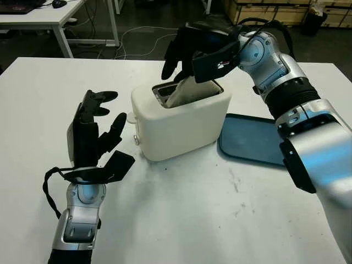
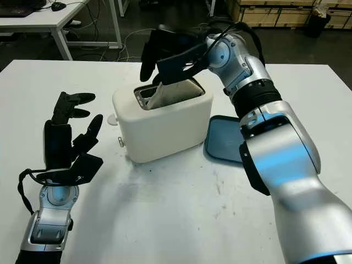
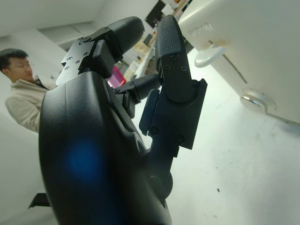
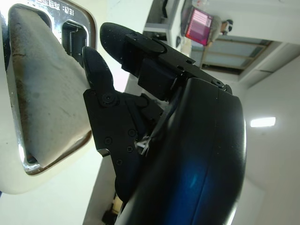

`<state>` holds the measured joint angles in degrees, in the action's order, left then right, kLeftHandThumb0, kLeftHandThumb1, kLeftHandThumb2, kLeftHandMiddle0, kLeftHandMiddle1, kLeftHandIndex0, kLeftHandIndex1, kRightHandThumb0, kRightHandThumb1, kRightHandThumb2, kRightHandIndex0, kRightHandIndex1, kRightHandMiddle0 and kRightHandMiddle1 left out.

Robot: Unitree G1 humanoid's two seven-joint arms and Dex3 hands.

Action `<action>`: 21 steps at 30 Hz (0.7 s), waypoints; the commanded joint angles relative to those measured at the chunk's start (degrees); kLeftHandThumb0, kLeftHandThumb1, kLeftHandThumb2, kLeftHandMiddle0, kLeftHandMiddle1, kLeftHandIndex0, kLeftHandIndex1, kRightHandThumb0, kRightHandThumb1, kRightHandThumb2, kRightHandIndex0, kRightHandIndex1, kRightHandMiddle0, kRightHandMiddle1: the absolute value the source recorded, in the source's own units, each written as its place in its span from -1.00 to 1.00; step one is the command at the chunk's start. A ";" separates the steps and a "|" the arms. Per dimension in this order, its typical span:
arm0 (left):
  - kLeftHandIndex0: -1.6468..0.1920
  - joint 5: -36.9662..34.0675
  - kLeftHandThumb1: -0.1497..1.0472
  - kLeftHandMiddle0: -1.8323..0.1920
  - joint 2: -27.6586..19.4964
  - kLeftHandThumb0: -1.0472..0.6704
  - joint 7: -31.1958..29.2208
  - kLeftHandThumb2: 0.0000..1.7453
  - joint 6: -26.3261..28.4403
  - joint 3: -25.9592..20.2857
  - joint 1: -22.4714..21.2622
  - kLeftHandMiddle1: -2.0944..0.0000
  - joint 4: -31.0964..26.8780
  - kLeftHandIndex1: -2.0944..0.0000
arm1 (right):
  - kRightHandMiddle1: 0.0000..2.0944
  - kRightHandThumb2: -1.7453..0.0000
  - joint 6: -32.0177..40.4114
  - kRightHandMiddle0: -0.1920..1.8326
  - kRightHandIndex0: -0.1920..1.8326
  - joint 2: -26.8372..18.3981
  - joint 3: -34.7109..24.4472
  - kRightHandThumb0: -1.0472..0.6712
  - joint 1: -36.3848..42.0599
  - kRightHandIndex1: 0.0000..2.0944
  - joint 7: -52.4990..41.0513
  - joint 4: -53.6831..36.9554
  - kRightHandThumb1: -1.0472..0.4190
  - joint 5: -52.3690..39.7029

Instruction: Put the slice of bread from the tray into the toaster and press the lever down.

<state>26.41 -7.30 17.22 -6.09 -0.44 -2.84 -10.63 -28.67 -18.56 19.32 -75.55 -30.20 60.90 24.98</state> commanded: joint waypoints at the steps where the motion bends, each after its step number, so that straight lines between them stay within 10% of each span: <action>1: 0.55 0.53 0.79 0.57 0.12 -0.45 0.32 -0.47 -0.25 0.25 -0.19 -0.33 -0.11 -0.01 | -0.91 1.00 0.71 0.41 0.27 0.43 0.15 -0.12 1.29 -0.21 0.37 -0.36 -0.67 -0.21; 8: 0.55 0.09 0.79 0.57 -0.10 -0.47 0.02 -0.45 -0.44 0.05 -0.02 -0.32 0.02 -0.01 | -0.95 1.00 1.82 0.34 0.08 -0.17 -1.39 -0.17 0.10 -0.29 -1.73 0.19 -0.63 -2.08; 13: 0.55 0.14 0.79 0.57 -0.18 -0.47 0.14 -0.46 -0.77 0.15 -0.06 -0.33 0.23 -0.01 | -1.00 1.00 5.73 -0.23 -0.60 -3.54 -1.52 -0.58 -2.89 -0.34 -6.49 -0.70 -0.52 -1.86; 21: 0.55 0.01 0.79 0.57 0.21 -0.45 0.23 -0.46 -0.53 0.28 -0.16 -0.32 0.27 0.00 | -1.00 1.00 5.56 -0.54 -0.81 -9.76 -6.92 -0.82 -3.00 -0.46 -7.08 -0.55 -0.53 -5.90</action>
<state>26.28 -7.31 17.21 -6.11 -0.43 -2.84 -10.63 -24.01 -27.37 13.50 -77.00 -37.12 60.64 20.40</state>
